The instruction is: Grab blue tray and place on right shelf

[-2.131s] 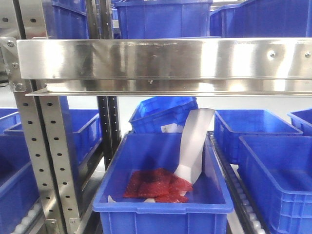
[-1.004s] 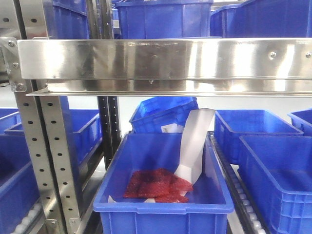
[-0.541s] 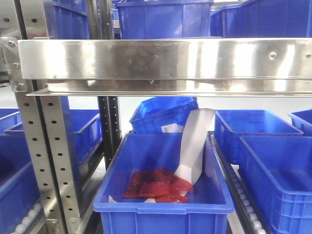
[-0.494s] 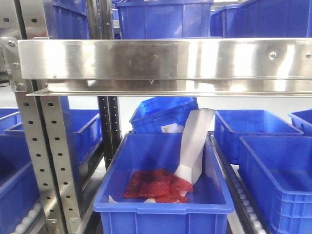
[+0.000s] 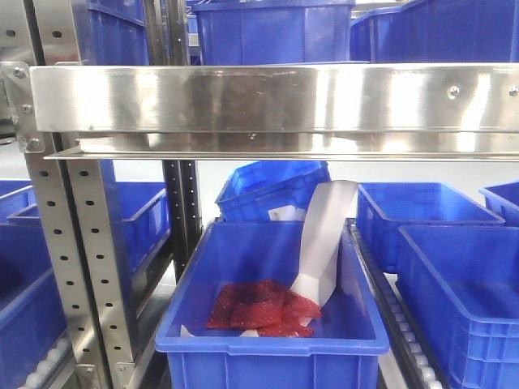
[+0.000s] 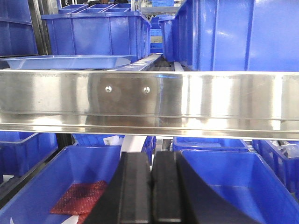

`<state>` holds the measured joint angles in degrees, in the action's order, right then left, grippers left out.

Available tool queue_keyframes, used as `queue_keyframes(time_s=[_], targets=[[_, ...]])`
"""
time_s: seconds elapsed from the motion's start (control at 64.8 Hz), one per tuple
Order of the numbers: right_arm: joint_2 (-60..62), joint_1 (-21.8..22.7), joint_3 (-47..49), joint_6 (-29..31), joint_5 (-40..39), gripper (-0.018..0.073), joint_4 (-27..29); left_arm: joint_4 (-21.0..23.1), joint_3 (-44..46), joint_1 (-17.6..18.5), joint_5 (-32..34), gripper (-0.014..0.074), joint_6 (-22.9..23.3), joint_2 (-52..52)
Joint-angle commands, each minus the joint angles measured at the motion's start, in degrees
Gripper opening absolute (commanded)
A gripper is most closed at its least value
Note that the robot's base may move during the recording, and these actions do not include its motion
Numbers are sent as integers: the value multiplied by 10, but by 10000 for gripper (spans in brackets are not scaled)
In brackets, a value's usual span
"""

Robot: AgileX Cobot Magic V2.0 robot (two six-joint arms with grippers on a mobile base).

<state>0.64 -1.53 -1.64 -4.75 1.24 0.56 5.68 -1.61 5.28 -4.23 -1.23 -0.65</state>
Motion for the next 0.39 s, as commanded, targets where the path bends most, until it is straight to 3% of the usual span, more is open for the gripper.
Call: queue_keyframes(time_s=[0.0,0.371], targets=[[11,4,13,6,-48,54,0,-1,-18,4,47,-48,6,-9],[11,4,13,6,-48,54,0,-1,-18,4,47,-48,6,-9]])
